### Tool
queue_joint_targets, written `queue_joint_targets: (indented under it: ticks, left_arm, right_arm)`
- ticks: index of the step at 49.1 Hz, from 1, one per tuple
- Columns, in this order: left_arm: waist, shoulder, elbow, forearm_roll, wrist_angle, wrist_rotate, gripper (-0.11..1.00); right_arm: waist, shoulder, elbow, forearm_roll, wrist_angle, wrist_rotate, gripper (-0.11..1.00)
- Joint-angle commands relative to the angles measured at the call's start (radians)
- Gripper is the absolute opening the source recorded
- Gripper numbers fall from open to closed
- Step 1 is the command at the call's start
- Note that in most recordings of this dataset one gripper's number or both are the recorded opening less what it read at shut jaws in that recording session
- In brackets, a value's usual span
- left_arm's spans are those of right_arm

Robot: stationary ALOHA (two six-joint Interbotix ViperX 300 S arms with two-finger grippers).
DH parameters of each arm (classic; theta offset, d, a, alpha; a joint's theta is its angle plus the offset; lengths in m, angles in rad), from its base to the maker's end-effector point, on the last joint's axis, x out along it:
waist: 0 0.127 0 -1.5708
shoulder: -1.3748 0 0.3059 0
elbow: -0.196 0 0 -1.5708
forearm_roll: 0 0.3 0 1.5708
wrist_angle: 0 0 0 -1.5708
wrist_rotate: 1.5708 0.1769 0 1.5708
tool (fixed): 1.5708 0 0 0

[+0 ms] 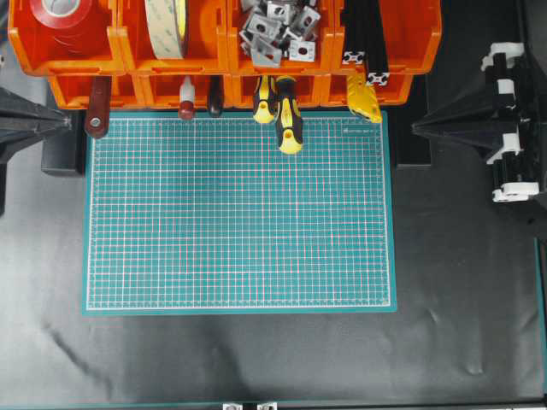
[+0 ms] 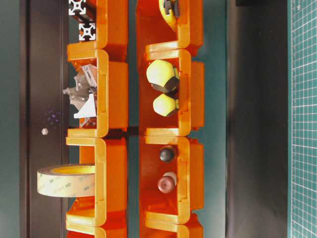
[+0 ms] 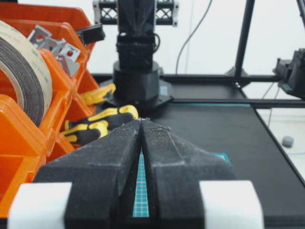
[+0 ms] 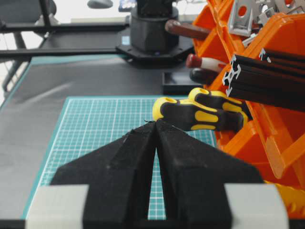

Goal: Pick scraper from container rack with left arm.
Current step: 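Start moving the left gripper from rest toward the rack's left side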

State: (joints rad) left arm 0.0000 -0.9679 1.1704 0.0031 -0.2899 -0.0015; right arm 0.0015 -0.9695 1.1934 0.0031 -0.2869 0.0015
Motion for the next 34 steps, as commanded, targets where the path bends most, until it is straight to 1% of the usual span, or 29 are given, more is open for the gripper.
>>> queue_joint_targets:
  ticks: [1, 2, 5, 8, 9, 14, 17, 25, 28, 31, 34]
  left_arm:
    - [-0.020, 0.023, -0.057, 0.038, 0.035, -0.040, 0.06]
    - [-0.020, 0.023, -0.071, 0.040, 0.055, -0.051, 0.06]
    - [-0.028, 0.025, -0.121, 0.044, 0.135, -0.069, 0.00]
    - [-0.038, 0.021, -0.169, 0.046, 0.219, -0.071, 0.00]
    - [-0.043, 0.020, -0.186, 0.046, 0.252, -0.071, 0.00]
    - [-0.074, 0.021, -0.276, 0.051, 0.448, -0.054, 0.00]
    - [-0.100, 0.034, -0.348, 0.054, 0.578, -0.035, 0.00]
    - [-0.161, 0.153, -0.558, 0.072, 0.969, 0.046, 0.00]
    - [-0.173, 0.204, -0.637, 0.083, 1.109, 0.058, 0.00]
    - [-0.183, 0.250, -0.699, 0.100, 1.216, 0.058, 0.00]
    - [-0.202, 0.287, -0.738, 0.130, 1.290, 0.057, 0.00]
  right_arm:
    - [-0.011, 0.020, -0.026, 0.002, -0.009, 0.015, 0.02]
    - [-0.011, 0.023, -0.025, 0.008, -0.008, 0.015, 0.02]
    - [-0.012, 0.032, -0.020, 0.031, 0.003, 0.021, 0.10]
    - [-0.011, 0.044, -0.018, 0.048, 0.008, 0.040, 0.00]
    - [-0.011, 0.048, -0.018, 0.049, 0.006, 0.044, -0.01]
    - [-0.011, 0.051, -0.018, 0.049, 0.003, 0.074, -0.01]
    - [-0.011, 0.049, -0.018, 0.049, 0.002, 0.087, -0.01]
    - [-0.008, 0.032, -0.021, 0.049, 0.002, 0.115, -0.01]
    - [-0.003, 0.025, -0.023, 0.049, 0.003, 0.117, -0.01]
    - [0.003, 0.018, -0.023, 0.052, 0.002, 0.120, -0.01]
    - [0.014, 0.009, -0.028, 0.057, 0.006, 0.130, -0.01]
